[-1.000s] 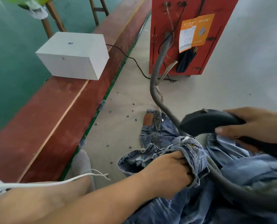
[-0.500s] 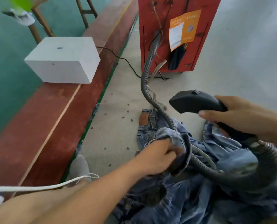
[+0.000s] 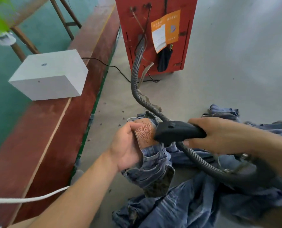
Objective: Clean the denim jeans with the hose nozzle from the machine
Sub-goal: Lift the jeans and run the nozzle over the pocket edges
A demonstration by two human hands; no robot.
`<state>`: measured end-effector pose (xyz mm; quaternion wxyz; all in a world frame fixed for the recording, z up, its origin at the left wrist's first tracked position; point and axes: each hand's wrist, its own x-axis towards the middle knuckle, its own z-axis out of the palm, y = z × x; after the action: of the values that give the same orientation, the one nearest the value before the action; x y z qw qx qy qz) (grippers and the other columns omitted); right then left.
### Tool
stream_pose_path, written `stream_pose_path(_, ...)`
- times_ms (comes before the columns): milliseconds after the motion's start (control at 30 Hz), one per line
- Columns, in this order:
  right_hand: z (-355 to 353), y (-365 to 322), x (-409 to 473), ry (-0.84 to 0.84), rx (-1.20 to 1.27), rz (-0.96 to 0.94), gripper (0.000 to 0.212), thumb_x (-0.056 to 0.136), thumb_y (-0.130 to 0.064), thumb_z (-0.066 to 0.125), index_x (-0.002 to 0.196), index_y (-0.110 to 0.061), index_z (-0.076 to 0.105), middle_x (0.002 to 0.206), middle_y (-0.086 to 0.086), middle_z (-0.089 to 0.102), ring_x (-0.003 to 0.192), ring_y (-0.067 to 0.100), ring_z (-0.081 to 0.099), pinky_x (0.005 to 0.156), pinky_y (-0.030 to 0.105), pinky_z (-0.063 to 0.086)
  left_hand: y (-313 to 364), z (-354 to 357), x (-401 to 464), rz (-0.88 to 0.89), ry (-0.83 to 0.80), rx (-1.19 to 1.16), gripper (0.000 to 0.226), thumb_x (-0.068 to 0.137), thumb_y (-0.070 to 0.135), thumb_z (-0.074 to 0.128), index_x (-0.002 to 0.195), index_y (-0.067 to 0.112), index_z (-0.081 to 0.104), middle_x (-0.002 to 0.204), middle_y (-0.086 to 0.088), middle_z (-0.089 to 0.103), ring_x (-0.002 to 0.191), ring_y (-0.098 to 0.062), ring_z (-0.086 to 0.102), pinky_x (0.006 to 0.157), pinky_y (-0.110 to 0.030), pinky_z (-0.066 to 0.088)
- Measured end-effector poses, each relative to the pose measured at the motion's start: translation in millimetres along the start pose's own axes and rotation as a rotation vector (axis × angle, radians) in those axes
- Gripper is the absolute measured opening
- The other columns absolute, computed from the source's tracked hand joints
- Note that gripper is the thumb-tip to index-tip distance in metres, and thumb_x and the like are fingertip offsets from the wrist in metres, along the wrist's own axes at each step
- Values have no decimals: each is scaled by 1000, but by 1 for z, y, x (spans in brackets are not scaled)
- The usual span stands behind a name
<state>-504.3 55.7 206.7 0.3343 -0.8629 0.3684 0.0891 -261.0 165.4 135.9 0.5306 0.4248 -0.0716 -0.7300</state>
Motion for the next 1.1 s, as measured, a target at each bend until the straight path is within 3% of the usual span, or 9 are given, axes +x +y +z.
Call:
stream_pose_path(67, 5, -2, 10, 156, 58, 48, 19, 95, -48, 66, 92, -32, 56, 61, -27, 64, 48, -3, 59, 44, 14, 40, 2, 3, -2, 2, -72, 9, 60, 92, 30, 43, 142, 1, 58, 138, -26, 61, 121, -39, 61, 105, -51, 52)
stream_pose_path(167, -2, 1, 18, 316, 346, 159, 20, 98, -41, 67, 96, -24, 57, 50, -4, 63, 39, 10, 57, 39, 21, 44, 10, 4, -3, 35, -118, 5, 52, 87, 25, 47, 127, -1, 68, 127, -25, 67, 113, -38, 67, 99, -49, 56)
stream_pose_path(300, -10, 6, 6, 184, 366, 112, 14, 94, -44, 70, 93, -33, 60, 56, 3, 67, 42, 17, 61, 41, 23, 47, 27, 1, 0, 101, -109, -45, 47, 84, 19, 42, 119, -4, 64, 111, -22, 68, 100, -37, 68, 89, -46, 59)
stream_pose_path(433, 9, -8, 0, -61, 70, -26, 17, 92, -47, 71, 90, -38, 58, 69, -23, 68, 50, 0, 62, 49, 13, 45, 28, 3, 5, 77, -154, -57, 58, 89, 24, 36, 137, -2, 53, 135, -28, 55, 121, -42, 56, 107, -55, 46)
stream_pose_path(533, 21, -15, 7, 58, 107, -41, 18, 94, -47, 70, 92, -34, 59, 72, -31, 65, 57, -4, 61, 52, 11, 44, 27, 7, 8, 18, -131, 9, 46, 93, 32, 37, 110, 2, 67, 119, -25, 64, 106, -39, 66, 100, -55, 51)
stream_pose_path(633, 15, -13, 12, 265, 402, 64, 16, 97, -41, 69, 95, -29, 58, 55, -9, 65, 43, 8, 59, 45, 18, 48, 32, 9, 10, -26, 36, 139, 36, 91, 26, 46, 108, 0, 64, 107, -24, 66, 93, -37, 68, 91, -49, 58)
stream_pose_path(733, -1, -6, 5, 239, 510, 94, 17, 98, -39, 69, 90, -27, 59, 53, 1, 64, 43, 18, 58, 46, 29, 51, 33, 8, 12, -34, 88, 186, 47, 101, 19, 37, 133, -8, 57, 130, -29, 63, 114, -40, 64, 103, -50, 52)
stream_pose_path(900, 10, -17, -5, -5, 114, 5, 16, 92, -47, 71, 87, -40, 58, 60, -14, 68, 43, 3, 60, 43, 15, 43, 32, 10, 18, -48, 26, 151, 61, 111, 40, 26, 151, -3, 45, 151, -25, 51, 143, -39, 46, 121, -52, 33)
stream_pose_path(1100, 23, -28, 6, 242, 450, 95, 17, 98, -39, 68, 92, -26, 58, 51, -2, 62, 42, 15, 58, 45, 27, 50, 27, 18, 18, -93, -112, 152, 82, 104, 67, 27, 143, 1, 57, 147, -24, 55, 138, -38, 52, 118, -48, 39)
